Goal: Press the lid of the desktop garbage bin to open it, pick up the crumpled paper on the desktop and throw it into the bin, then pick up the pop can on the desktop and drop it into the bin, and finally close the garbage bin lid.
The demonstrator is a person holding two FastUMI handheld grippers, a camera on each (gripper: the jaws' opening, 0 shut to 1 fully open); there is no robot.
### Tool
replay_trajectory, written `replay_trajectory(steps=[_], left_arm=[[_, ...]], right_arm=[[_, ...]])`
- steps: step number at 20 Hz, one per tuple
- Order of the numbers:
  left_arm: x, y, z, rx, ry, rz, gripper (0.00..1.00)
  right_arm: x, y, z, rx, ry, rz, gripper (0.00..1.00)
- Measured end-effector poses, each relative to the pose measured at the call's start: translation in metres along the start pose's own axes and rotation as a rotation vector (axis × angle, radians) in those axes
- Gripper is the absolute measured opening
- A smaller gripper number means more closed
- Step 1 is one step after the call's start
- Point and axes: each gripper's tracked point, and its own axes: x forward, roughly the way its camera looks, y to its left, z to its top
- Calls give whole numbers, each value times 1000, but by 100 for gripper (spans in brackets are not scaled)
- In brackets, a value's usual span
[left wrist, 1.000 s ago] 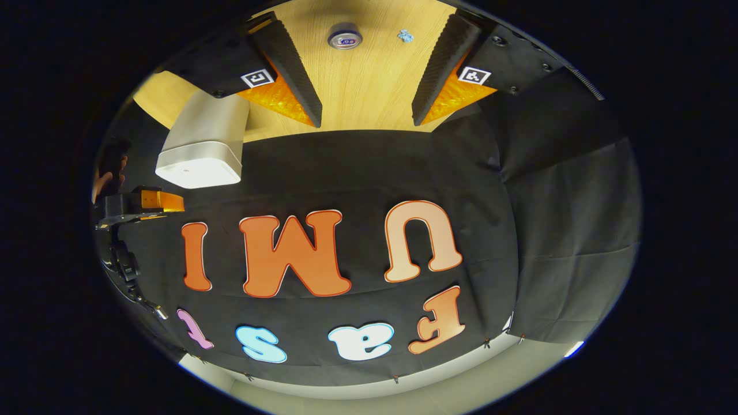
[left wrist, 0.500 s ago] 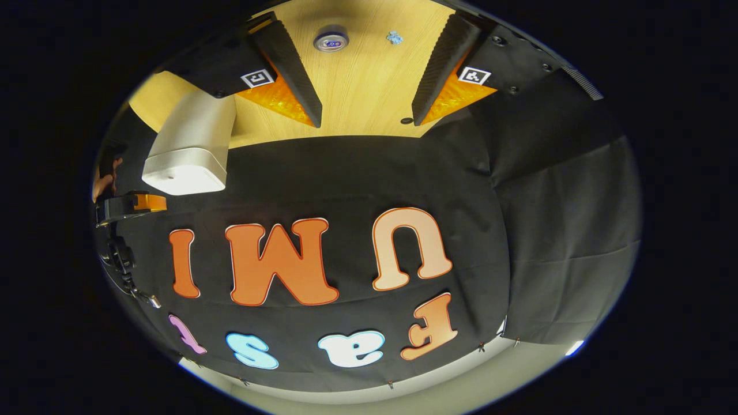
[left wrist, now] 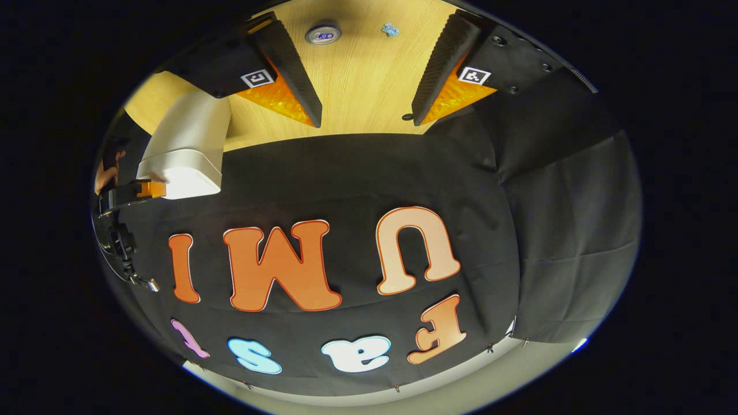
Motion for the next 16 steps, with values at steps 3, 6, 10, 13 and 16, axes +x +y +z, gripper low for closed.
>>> replay_trajectory(steps=[3,6,10,13,16], left_arm=[[9,3,-4,-1,11,-12,100],[17,4,-10,-14,31,-25,100],[20,10,-11,-8,27,-43,100],[24,18,-10,1,22,-50,100],[26,22,-13,-6,23,-75,100]], right_arm=[[4,0,-4,-7,2,-14,1],[1,1,-6,-23,-35,-40,1],[-4,1,-10,-87,-99,-116,1],[-12,7,-4,-153,-121,-138,1],[-25,13,-1,-194,-114,-132,1]])
